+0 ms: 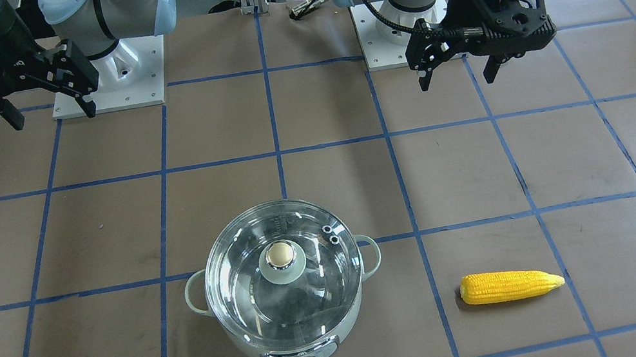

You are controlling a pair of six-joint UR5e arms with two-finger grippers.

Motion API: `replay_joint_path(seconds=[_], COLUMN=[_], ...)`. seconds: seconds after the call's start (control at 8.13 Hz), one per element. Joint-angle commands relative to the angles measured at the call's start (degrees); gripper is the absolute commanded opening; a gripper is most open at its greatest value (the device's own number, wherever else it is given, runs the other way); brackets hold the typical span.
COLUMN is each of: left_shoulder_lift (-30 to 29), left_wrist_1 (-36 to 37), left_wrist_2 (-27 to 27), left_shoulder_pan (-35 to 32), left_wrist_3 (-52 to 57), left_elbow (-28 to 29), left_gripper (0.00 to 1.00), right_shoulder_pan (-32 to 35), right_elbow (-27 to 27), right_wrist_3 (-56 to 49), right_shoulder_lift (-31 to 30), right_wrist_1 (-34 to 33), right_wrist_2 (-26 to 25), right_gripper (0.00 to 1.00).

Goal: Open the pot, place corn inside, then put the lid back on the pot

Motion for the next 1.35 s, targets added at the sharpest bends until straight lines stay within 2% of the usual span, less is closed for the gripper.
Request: replay_joint_path(seconds=[0.0, 0.12, 0.25, 0.37, 0.61, 0.74, 0.98, 1.11, 1.23], left_shoulder_lift=[0.02, -0.24, -1.02, -1.99, -4.18, -6.98, -12.43, -14.28, -16.3], left_wrist_1=[0.0, 0.0, 0.43, 2.44, 6.67, 11.29, 14.84, 17.2, 18.18], left_wrist_2=[-0.09, -0.18, -0.18, -0.18, -0.09, -0.09, 0.0, 0.0, 0.0], left_shoulder_pan=[0.06, 0.23, 1.28, 1.81, 2.25, 3.04, 6.72, 8.39, 9.54], left_wrist_3=[0.0, 1.13, 6.71, 17.38, 26.77, 34.99, 50.74, 53.24, 58.05], left_elbow=[0.0, 0.0, 0.09, 0.0, -0.09, -0.09, -0.18, -0.79, -0.7], left_gripper=[1.0, 1.0, 1.0, 1.0, 1.0, 1.0, 1.0, 1.0, 1.0], right_shoulder_pan=[0.05, 0.05, 0.05, 0.13, 1.71, 2.24, 2.24, 2.24, 2.5], right_elbow=[0.01, 0.01, 0.01, -0.26, -0.35, -0.35, -0.35, -0.52, -2.7], right_wrist_3=[0.11, 0.2, 0.46, 3.25, 4.24, 4.16, 4.07, 4.33, 7.29], right_shoulder_lift=[0.06, 0.06, 0.14, 0.32, 0.41, 0.76, 0.85, 1.89, 5.82], right_wrist_1=[0.16, 0.07, 0.07, -0.02, -0.1, -0.19, -0.28, -1.15, -6.21], right_wrist_2=[-0.33, -0.33, -0.68, -1.9, -1.83, -1.3, -1.39, -0.6, 0.97], right_gripper=[1.0, 1.0, 1.0, 1.0, 1.0, 1.0, 1.0, 1.0, 1.0])
